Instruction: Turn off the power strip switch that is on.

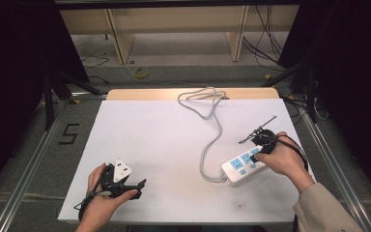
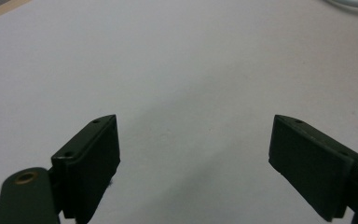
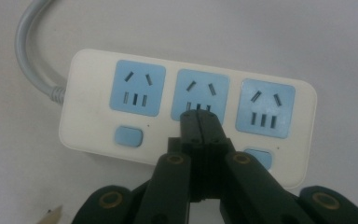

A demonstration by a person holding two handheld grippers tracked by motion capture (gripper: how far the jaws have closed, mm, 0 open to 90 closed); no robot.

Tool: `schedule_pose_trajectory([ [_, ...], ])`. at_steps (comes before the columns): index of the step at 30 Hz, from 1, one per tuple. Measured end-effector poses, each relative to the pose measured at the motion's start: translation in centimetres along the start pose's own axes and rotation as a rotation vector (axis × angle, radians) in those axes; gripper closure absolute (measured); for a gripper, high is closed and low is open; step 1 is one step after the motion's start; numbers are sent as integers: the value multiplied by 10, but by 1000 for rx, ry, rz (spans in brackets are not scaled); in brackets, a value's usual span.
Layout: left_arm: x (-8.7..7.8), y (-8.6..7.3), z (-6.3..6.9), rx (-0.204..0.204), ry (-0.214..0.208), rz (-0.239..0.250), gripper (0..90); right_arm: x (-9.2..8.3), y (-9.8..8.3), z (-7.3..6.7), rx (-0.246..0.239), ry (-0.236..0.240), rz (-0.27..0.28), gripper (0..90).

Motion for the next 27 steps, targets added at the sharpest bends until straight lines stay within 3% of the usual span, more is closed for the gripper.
schedule_pose_trajectory([
  [27, 0, 0, 1, -4, 0, 3, 158, 11, -3, -1, 9, -16, -71, 900],
])
Point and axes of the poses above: each handheld gripper's, and its own axes: x roughly forward along the jaws, y roughly out of its top, z roughly to its right, the point moved 6 cm from there along x, roughly forward along the jaws, and after that the axes turned 13 degrees about y, right-handed, at the moved point
